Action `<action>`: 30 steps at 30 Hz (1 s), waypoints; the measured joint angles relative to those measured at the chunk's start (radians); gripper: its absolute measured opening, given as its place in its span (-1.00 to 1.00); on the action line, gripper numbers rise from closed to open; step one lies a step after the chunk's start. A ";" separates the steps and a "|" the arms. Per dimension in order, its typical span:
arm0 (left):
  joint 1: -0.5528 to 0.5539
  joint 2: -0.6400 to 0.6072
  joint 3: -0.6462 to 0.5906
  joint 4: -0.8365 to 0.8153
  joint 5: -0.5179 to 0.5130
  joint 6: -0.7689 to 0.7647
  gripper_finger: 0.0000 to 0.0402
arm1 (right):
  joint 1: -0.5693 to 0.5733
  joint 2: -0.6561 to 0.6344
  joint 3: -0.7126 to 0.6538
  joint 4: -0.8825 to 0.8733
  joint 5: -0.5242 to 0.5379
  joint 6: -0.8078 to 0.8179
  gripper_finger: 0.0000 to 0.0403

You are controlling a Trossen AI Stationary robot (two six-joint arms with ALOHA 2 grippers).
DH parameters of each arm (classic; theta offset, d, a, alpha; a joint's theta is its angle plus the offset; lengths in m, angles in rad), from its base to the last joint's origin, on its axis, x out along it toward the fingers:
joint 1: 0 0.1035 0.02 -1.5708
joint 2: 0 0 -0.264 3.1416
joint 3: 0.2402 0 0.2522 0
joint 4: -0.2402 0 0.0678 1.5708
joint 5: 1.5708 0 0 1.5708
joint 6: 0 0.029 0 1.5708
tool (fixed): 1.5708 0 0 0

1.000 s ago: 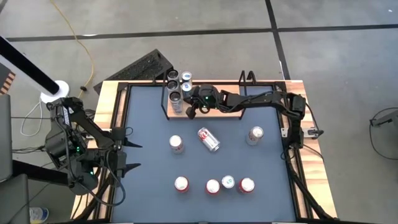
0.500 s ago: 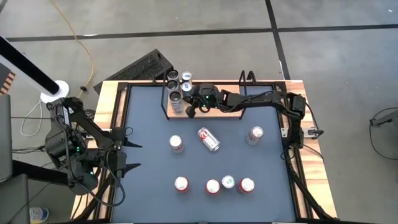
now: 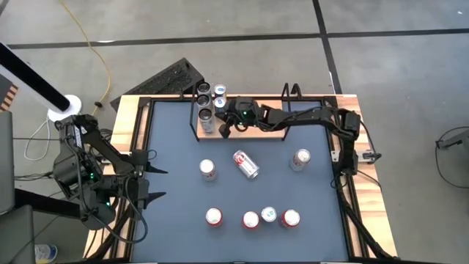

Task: Place canned beverage on shelf
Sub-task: Put the white and pink soda can aligned with the other white and pink soda cans on the shelf

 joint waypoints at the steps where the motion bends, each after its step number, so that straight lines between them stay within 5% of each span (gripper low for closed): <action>1: 0.000 0.000 0.000 0.000 0.000 0.000 0.37 | -0.001 0.000 0.000 -0.001 0.000 0.000 -1.00; 30: 0.000 0.000 0.000 0.003 0.001 0.000 0.37 | 0.009 0.050 0.000 0.078 0.026 -0.030 -1.00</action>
